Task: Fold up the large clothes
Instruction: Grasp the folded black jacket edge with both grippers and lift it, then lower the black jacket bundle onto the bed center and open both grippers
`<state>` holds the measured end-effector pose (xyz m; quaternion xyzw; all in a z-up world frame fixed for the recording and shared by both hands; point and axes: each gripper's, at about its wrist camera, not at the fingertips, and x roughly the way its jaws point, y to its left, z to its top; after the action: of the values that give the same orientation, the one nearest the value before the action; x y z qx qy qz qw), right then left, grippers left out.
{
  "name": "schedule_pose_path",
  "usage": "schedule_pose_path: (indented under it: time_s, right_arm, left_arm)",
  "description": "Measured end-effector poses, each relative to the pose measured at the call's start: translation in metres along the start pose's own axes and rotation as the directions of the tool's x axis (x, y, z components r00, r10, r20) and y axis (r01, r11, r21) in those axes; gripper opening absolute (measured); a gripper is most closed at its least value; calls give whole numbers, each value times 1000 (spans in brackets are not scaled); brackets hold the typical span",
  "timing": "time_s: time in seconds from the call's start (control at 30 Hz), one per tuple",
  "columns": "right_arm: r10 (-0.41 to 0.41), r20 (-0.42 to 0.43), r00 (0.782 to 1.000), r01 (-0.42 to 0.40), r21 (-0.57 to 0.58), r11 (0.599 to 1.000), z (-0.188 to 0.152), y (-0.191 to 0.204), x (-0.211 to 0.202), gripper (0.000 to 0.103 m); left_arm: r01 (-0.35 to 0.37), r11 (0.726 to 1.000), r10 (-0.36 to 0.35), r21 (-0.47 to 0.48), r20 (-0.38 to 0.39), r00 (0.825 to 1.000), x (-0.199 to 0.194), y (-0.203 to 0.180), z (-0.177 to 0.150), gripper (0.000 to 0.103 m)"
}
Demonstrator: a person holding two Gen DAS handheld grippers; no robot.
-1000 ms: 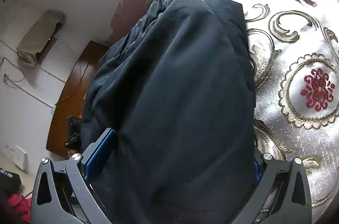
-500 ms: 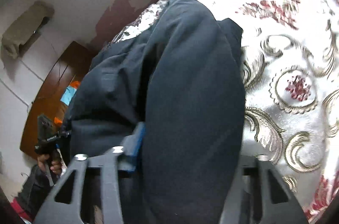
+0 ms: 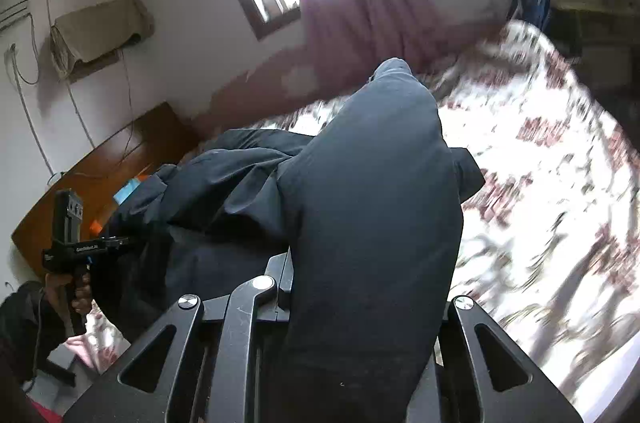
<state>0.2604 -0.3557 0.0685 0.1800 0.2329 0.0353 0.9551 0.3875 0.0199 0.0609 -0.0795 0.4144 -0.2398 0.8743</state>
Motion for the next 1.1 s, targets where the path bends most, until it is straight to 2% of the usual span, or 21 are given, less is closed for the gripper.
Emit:
schedule_pose_path:
  time_s: [0.13,0.27,0.37,0.4,0.47,0.53,0.57,0.63,0.67,0.73,0.77,0.8,0.83,0.93,1.03,1.1]
  right_arm:
    - [-45,38,998,46,-20,999,23,-34,-11,18]
    - [-98,31,995,98,-11,995,23,-66,-5,18]
    - [-157,-24,987,158,43,987,4,-93,20,20]
    - [-199,-67,978,203,66,977,-6,-106,33,24]
    - [-230,-113,967,241,98,966,-21,-122,48,33]
    - [-244,-129,961,259,119,958,-30,-132,54,47]
    - [-249,-130,960,265,126,956,-31,-135,55,50]
    - [-270,-136,953,290,155,944,-32,-141,58,68]
    - [-294,-139,946,315,168,934,-30,-141,58,71]
    - [-325,-143,935,347,171,922,-34,-142,57,78]
    - [-342,-139,929,362,162,918,-33,-139,55,82]
    - [-372,-126,919,388,140,911,-30,-134,52,96]
    - [-392,-103,914,402,118,908,-35,-130,45,101]
    - [-425,-16,905,425,25,905,-31,-108,29,101]
    - [-400,53,915,403,-72,912,-27,-86,16,102]
    - [-389,71,919,395,-124,910,-24,-71,10,102]
  left_arm:
    - [31,999,-33,45,50,998,3,-27,17,22]
    - [45,996,-49,83,54,997,23,-45,24,22]
    - [60,996,-64,69,44,997,55,-53,25,22]
    - [62,997,-64,53,30,997,72,-52,23,22]
    - [46,999,-45,28,-6,999,96,-50,17,23]
    - [-5,1000,6,17,-21,1000,117,-45,8,30]
    - [-6,1000,6,7,-18,1000,121,-42,6,33]
    - [-4,1000,4,-2,-16,1000,121,-39,4,45]
    - [-13,1000,14,2,-20,1000,120,-40,4,47]
    - [-54,999,54,8,-32,998,117,-40,4,59]
    - [-77,997,77,2,-38,996,115,-40,5,61]
    - [-89,996,89,-7,-41,995,113,-39,4,66]
    - [-101,995,100,-26,-39,994,110,-37,3,70]
    - [-128,988,128,-91,-1,992,96,-32,-2,81]
    - [-121,982,128,-142,43,991,81,-32,-8,93]
    - [-93,983,103,-159,53,993,74,-32,-11,96]
